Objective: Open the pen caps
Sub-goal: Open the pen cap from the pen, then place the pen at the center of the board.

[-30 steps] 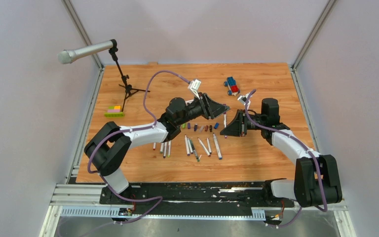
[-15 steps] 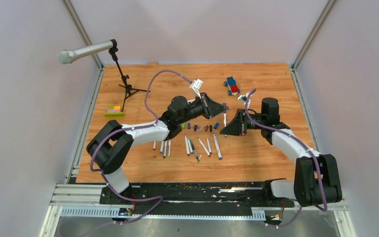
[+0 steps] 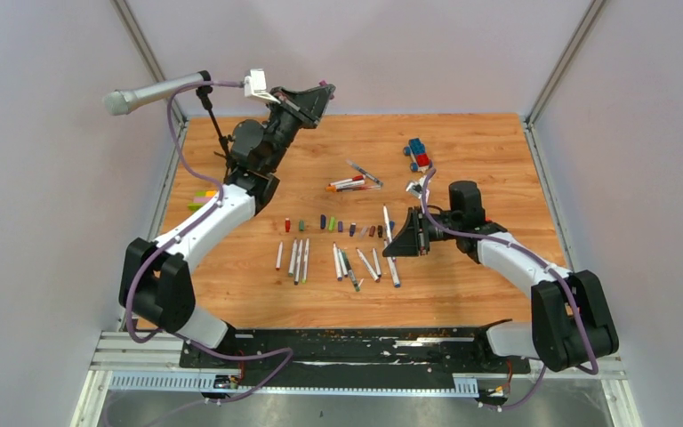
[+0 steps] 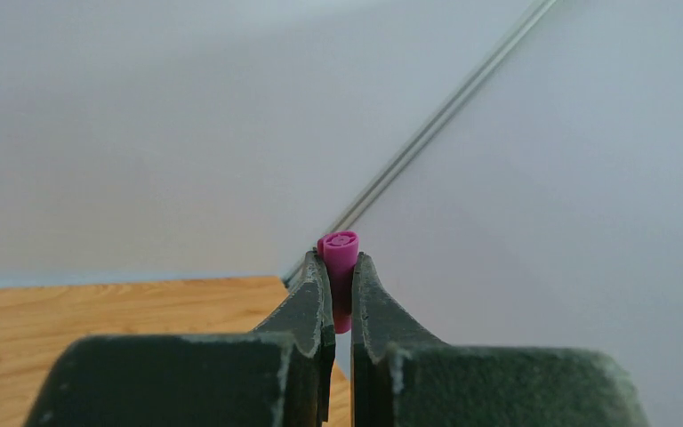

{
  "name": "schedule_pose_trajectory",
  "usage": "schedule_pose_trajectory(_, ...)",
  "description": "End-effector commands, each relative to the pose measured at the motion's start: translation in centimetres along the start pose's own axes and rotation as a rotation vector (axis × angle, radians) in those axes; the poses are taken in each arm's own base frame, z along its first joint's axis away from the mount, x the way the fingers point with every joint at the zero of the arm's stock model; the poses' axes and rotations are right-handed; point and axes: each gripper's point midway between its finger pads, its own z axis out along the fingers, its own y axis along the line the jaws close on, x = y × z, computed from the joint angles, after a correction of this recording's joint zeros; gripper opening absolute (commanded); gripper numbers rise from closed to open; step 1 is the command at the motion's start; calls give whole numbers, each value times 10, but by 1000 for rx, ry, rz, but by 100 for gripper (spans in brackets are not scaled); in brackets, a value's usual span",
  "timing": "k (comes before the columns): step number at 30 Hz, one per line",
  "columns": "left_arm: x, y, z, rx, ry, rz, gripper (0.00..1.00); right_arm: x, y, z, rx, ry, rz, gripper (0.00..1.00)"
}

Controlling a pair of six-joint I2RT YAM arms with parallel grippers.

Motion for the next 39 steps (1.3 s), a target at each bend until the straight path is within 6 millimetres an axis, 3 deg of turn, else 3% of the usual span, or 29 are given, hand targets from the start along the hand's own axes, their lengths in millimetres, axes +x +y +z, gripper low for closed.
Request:
schedule_pose_trajectory(1, 8, -20, -13, 39, 75, 52, 0, 1, -27, -4, 167, -4, -5, 0)
schedule_pose_trajectory(6, 40, -10, -56, 4, 235, 50, 0, 4, -61, -18, 418, -76, 60, 0)
schedule_pose_trajectory(10, 75, 5, -105, -39, 404, 57, 0, 23, -80, -33, 590, -38, 196, 0)
schedule_pose_trajectory(13, 88, 9, -139, -55, 466, 58, 0, 44, -90, -41, 664, 44, 261, 0)
schedule_pose_trajectory(19, 110, 20, -188, -105, 540, 67, 0, 65, -113, -45, 750, 97, 317, 0)
schedule_pose_trajectory(26, 122, 25, -211, -121, 540, 19, 0, 87, -129, -42, 776, 202, 382, 0)
schedule_pose_trajectory(39, 124, 25, -215, -117, 544, 7, 0, 102, -131, -49, 843, 258, 435, 9)
